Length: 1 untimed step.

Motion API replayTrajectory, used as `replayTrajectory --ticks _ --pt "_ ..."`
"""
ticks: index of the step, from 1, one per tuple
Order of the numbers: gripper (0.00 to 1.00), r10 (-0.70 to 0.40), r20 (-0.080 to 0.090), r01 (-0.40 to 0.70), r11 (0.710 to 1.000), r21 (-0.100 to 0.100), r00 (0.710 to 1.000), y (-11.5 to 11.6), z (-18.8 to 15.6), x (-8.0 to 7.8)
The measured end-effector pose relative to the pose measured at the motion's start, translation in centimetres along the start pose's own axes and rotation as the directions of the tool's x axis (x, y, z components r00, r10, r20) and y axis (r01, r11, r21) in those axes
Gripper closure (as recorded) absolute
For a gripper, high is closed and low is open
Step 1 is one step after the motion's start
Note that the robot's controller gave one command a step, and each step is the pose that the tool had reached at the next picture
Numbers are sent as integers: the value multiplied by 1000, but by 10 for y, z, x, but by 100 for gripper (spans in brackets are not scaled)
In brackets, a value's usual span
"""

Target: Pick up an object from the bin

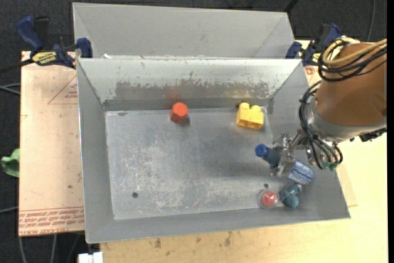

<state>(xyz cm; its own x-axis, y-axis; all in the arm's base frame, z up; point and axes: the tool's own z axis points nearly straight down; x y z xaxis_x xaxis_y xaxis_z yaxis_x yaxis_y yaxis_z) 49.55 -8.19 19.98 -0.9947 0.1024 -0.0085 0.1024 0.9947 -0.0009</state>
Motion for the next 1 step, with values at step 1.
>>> replayTrajectory --ticks 1 --pt "100 -217 -11 217 976 -24 976 -61 -62 -13"
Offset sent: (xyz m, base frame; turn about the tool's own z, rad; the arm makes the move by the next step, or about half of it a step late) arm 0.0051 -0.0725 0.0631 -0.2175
